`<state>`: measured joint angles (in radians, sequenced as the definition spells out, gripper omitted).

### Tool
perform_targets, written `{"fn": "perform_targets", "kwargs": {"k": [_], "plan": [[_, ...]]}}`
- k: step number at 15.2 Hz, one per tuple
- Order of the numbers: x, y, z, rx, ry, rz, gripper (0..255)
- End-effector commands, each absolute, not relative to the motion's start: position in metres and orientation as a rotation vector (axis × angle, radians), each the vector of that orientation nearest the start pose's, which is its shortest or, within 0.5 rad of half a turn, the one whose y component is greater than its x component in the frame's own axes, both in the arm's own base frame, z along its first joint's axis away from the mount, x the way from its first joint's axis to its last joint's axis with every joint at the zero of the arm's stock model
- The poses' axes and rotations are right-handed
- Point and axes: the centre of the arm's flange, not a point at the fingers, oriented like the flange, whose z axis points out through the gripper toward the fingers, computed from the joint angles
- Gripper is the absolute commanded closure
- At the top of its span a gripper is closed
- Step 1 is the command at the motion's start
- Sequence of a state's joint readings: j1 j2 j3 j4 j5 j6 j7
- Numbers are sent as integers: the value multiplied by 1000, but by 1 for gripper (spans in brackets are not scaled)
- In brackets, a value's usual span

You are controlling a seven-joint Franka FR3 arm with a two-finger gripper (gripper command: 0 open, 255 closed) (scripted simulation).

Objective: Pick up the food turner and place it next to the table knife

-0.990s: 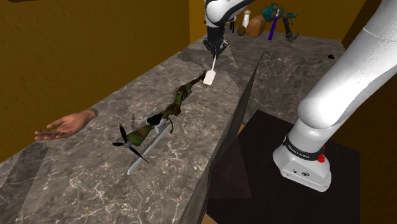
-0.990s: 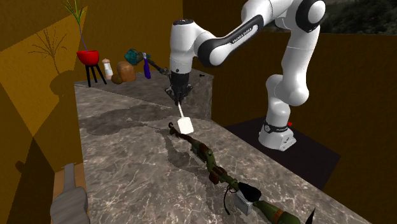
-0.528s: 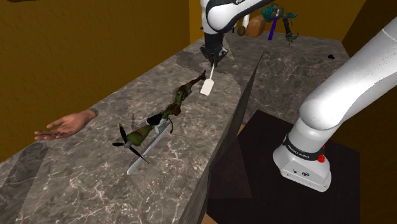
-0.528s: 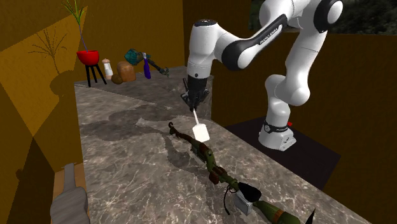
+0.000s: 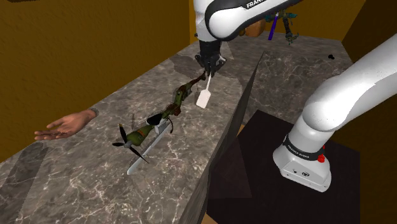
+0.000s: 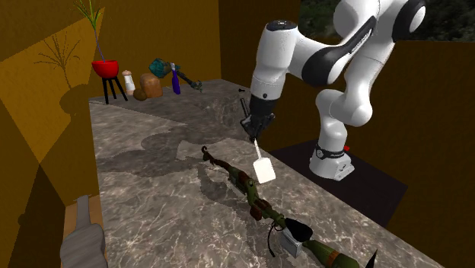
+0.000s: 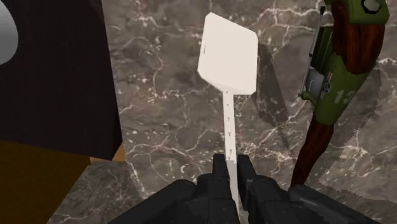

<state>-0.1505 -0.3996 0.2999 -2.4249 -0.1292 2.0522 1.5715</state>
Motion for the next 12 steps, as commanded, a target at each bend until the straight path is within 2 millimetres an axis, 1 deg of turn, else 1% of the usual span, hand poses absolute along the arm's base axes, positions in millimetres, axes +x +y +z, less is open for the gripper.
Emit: {"fn": "perform_targets", "kwargs": {"k": [1,12], "plan": [[408,86,448,-2520,2092,-292,255],[341,215,449,-2520,2092,-292,255]]}}
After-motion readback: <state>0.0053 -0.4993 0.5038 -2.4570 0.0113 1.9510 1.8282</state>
